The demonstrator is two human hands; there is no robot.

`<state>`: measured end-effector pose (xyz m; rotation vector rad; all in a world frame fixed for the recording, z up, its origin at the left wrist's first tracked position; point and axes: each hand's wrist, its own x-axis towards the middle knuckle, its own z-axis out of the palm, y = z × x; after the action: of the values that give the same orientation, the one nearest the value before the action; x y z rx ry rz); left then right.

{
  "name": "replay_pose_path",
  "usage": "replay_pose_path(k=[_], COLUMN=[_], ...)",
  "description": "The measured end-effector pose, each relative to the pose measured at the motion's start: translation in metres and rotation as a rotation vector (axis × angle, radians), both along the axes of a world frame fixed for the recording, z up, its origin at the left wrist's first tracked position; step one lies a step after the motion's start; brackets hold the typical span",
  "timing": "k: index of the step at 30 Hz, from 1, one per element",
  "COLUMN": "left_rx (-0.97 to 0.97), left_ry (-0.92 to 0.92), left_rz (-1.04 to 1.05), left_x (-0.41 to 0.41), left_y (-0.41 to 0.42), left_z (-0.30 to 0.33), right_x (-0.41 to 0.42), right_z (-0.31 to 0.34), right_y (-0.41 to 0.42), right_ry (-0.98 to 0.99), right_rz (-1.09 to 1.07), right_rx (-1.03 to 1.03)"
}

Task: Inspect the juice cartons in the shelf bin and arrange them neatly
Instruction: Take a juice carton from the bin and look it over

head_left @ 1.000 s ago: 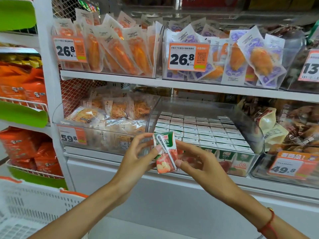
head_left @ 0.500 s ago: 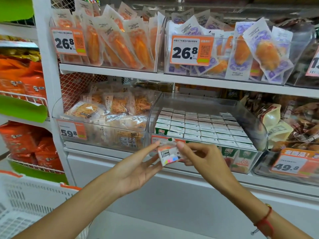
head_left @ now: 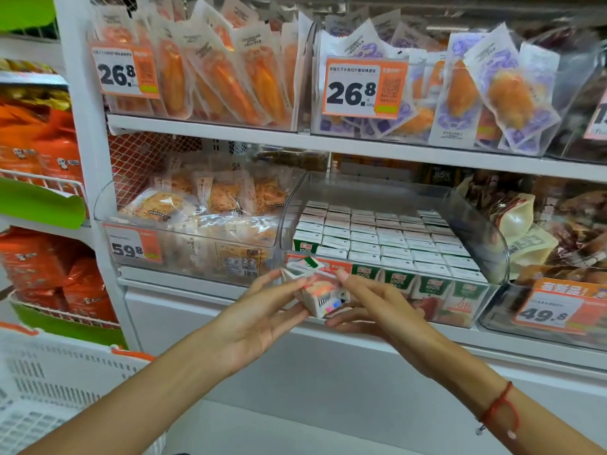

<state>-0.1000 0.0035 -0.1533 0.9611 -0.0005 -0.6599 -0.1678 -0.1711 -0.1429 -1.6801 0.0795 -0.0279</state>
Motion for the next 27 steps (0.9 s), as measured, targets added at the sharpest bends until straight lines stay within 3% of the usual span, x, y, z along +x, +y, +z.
replay_pose_path(k=[4,10,14,17,20,22,24,27], left_rx=[0.009,0.225,0.31,0.248,0.174,0.129,0.097,0.097], left_ry=[-0.312,-0.434,-0.38,-0.306,-0.219,-0.194,-0.195,-0.256], left_rz=[0.125,0.18,0.076,0.011,0.029,0.051,0.066,0.06], left_x=[-0.007,-0.007,-0.008,-0.007,-0.003,-0.001,-0.001,0.0], left_y=[-0.005,-0.003,0.003,0.006,0.007,0.006,0.003,-0.002], left_z=[0.0,0.003,0.006,0.007,0.007,0.006,0.004,0.002], right_x=[0.0,0.003,-0.001,-0.005,-0.004,-0.002,-0.002,-0.011], right_z=[-0.004,-0.004,0.0,0.0,0.0,0.002,-0.001,-0.007], right_y=[0.007,0.006,-0.002,-0.007,-0.004,-0.005,-0.011,-0.02], right_ry=[-0.137,-0.294,-0.47,-0.785,-0.874,-0.883,-0.767,-0.352], right_rz=[0.028,-0.167,-0.253,-0.126,-0.072,-0.075,-0.036,0.033], right_rx=[0.038,-0.144,-0.482,-0.923,-1.096,-1.155,-1.126,-0.706])
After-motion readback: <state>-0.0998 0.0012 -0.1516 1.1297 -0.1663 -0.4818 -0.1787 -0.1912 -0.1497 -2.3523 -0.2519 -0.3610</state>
